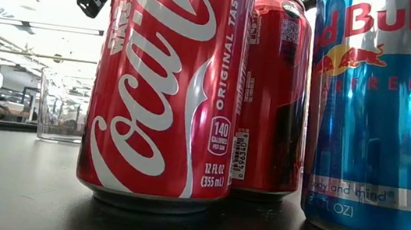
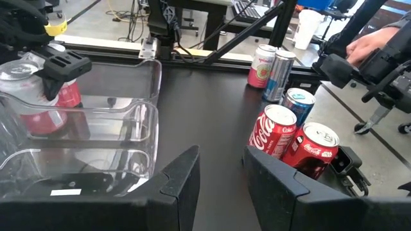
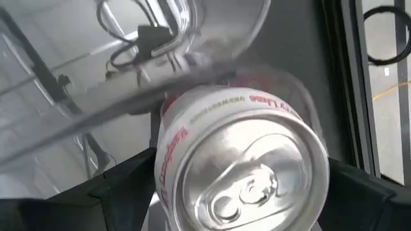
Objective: Sort soda cans
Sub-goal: Put the pink-white soda can into the right transparent bin
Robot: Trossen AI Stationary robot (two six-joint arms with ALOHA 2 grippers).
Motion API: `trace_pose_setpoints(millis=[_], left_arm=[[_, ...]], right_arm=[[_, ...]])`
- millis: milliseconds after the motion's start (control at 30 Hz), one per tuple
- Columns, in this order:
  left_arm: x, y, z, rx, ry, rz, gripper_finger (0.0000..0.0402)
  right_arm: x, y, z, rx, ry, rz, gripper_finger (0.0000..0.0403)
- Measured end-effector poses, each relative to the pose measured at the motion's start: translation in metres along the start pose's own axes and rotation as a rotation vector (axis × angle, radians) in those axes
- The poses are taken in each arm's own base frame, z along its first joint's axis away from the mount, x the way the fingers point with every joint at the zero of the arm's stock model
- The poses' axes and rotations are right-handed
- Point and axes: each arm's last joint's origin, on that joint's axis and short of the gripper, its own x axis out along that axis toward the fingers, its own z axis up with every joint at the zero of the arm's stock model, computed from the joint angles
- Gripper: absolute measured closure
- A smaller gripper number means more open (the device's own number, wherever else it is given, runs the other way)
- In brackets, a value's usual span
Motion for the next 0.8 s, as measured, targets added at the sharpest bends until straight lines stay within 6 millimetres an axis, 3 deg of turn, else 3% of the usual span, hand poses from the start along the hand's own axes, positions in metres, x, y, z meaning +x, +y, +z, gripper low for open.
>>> trace_pose_setpoints(millis=[800], left_arm=[[0.0, 0.0, 0.0, 0.001, 0.0, 0.0, 0.0271]], right_arm=[[0.0, 0.0001, -0.0006, -0.027, 0.006, 0.002, 0.0057]])
